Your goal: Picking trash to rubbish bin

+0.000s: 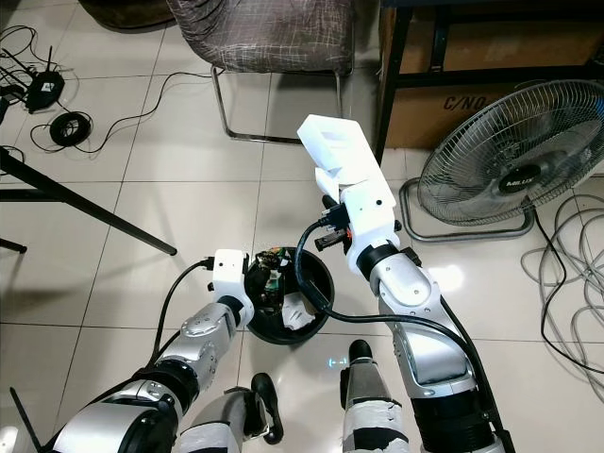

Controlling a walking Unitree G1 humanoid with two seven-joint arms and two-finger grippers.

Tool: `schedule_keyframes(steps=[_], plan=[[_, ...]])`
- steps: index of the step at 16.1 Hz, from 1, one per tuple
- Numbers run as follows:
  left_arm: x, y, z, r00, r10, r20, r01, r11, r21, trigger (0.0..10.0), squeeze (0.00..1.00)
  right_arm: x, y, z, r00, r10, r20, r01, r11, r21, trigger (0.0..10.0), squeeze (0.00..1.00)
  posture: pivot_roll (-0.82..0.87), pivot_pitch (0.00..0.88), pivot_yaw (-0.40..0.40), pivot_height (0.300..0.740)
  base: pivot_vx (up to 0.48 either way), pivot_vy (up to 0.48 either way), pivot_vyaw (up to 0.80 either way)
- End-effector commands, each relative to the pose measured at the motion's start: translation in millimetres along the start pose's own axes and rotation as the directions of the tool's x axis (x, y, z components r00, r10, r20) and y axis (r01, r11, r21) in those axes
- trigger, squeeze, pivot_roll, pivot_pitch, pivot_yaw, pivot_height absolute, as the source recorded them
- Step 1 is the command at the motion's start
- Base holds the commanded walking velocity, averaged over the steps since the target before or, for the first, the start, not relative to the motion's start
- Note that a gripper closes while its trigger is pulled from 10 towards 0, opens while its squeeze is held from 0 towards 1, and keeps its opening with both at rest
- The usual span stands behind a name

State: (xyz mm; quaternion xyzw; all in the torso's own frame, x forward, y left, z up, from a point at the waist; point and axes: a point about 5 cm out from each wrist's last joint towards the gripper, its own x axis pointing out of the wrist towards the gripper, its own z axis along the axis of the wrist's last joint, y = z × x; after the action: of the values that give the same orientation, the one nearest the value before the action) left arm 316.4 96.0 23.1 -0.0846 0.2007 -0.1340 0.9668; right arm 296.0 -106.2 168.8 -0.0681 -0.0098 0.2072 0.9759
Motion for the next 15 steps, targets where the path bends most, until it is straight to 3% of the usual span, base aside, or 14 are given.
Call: schedule_keyframes(steps=[1,2,5,8,10,15], plan=[[-5.3,4.8,-14,0.999,0.014,-0.039,-0.015,1.0,-0.024,10.0,0.05,-3.2,5.3,1,1.0,0.026,-0.002,-0.026,1.0,0.007,10.0,0.0,-0.26,0.362,0.13,0.74,0.0,0.0,0.0],[-5.5,4.7,-14,0.999,0.015,-0.04,-0.016,1.0,-0.022,10.0,0.05,-3.2,5.4,1,1.0,0.027,-0.003,-0.027,1.0,0.007,10.0,0.0,-0.26,0.361,0.128,0.74,0.0,0.0,0.0],[-5.9,2.7,-16,0.999,0.008,-0.04,-0.01,1.0,-0.03,10.0,0.43,-3.1,5.3,0,0.999,0.031,-0.007,-0.031,0.999,0.006,10.0,0.0,-0.26,0.36,0.123,0.74,0.0,0.0,0.0],[-6.4,2.9,-18,0.999,0.019,-0.044,-0.019,1.0,-0.018,10.0,0.35,-3.7,6.3,-1,0.999,0.035,-0.009,-0.035,0.999,0.008,10.0,0.0,-0.26,0.359,0.121,0.74,0.0,0.0,0.0],[-9.0,4.1,-24,0.998,0.022,-0.062,-0.022,1.0,-0.001,10.0,0.0,-6.4,6.6,-9,0.999,0.032,-0.029,-0.031,0.999,0.019,10.0,0.0,-0.23,0.318,0.12,0.74,0.0,0.0,0.0],[-6.9,0.2,-21,0.999,0.008,-0.053,-0.009,1.0,-0.003,10.0,0.0,-1.2,6.7,-8,0.999,0.043,-0.022,-0.043,0.999,0.017,10.0,0.0,-0.23,0.315,0.111,0.74,0.0,0.0,0.0]])
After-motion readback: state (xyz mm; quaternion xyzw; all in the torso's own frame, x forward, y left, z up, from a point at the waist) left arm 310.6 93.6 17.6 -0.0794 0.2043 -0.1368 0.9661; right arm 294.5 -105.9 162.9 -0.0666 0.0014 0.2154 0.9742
